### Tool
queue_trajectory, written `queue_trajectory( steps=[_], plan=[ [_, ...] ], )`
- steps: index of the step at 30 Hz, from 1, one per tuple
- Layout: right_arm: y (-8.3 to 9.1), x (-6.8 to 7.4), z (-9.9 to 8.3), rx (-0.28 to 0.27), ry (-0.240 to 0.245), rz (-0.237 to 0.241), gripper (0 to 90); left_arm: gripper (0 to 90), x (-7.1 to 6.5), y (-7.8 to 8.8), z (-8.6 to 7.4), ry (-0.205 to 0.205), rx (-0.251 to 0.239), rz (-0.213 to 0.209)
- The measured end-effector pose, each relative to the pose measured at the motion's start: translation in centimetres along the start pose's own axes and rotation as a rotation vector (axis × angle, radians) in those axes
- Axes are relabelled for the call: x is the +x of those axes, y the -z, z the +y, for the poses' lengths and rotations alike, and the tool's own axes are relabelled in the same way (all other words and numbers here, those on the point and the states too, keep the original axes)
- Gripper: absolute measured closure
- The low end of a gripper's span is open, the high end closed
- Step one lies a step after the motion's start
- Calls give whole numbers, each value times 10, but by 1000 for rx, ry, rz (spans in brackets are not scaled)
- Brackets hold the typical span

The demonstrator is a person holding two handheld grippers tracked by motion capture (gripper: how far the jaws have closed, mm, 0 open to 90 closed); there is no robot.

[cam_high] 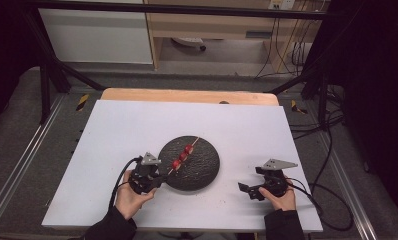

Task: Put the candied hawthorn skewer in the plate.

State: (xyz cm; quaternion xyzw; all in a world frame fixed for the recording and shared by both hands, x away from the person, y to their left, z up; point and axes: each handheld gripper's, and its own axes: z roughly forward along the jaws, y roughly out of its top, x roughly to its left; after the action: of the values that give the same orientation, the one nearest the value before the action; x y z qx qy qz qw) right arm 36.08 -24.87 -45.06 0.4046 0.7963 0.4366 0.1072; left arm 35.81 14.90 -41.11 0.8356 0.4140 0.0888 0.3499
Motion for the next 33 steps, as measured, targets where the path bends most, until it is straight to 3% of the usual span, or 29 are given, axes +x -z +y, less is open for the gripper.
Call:
queue_trajectory(
  steps=[15, 29, 33],
  plan=[
    [1, 0, -2, 3, -11, 5, 13, 883, -9, -24, 13, -15, 86, 71],
    [2, 0, -2, 0, -14, 5, 13, 878, -10, -30, 15, -32, 89, 84],
    [2, 0, -2, 0, -15, 3, 13, 857, -9, -27, 14, -43, 64, 71]
  ],
)
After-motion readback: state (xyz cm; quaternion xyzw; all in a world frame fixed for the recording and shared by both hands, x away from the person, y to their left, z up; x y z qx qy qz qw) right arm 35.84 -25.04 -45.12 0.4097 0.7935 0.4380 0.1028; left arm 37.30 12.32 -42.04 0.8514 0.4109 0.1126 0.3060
